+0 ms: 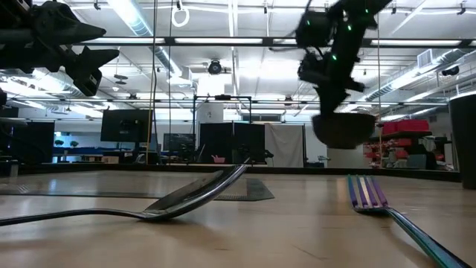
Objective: Pick & Place Utensil
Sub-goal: Put the black bowl on the gray placemat
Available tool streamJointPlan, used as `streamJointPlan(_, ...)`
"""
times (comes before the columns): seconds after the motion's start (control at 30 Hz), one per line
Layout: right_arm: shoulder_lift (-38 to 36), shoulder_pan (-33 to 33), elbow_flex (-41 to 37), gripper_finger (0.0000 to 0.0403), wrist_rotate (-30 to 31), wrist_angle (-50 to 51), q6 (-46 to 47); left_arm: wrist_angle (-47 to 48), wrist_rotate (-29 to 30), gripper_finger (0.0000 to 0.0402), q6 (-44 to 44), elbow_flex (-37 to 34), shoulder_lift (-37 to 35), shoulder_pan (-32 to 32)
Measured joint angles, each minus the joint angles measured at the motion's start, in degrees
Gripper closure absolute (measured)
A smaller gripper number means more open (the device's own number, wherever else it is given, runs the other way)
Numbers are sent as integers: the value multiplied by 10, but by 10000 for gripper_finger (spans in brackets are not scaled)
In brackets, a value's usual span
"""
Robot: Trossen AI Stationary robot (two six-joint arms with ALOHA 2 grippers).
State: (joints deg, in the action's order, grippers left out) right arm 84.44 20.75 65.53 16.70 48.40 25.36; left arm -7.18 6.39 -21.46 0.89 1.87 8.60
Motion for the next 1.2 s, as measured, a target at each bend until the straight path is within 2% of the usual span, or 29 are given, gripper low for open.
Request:
streamJointPlan(0.17,46,-81,79,392,-13,5,-1,0,0,220,0,0,0,0)
streamJointPlan(0.3,116,-137,163,392,-13,27,-30,0,0,220,0,0,0,0)
streamJointPlan(0.5,230,-204,291,392,-57,40,-121,0,0,220,0,0,0,0)
streamJointPlan(0.67,305,-251,374,392,-60,53,-224,0,0,220,0,0,0,0)
streamJointPlan(0.9,354,-295,396,391,-107,65,-352,0,0,220,0,0,0,0)
streamJointPlan(1.2,359,-314,364,390,-131,-2,-411,2,0,220,0,0,0,0)
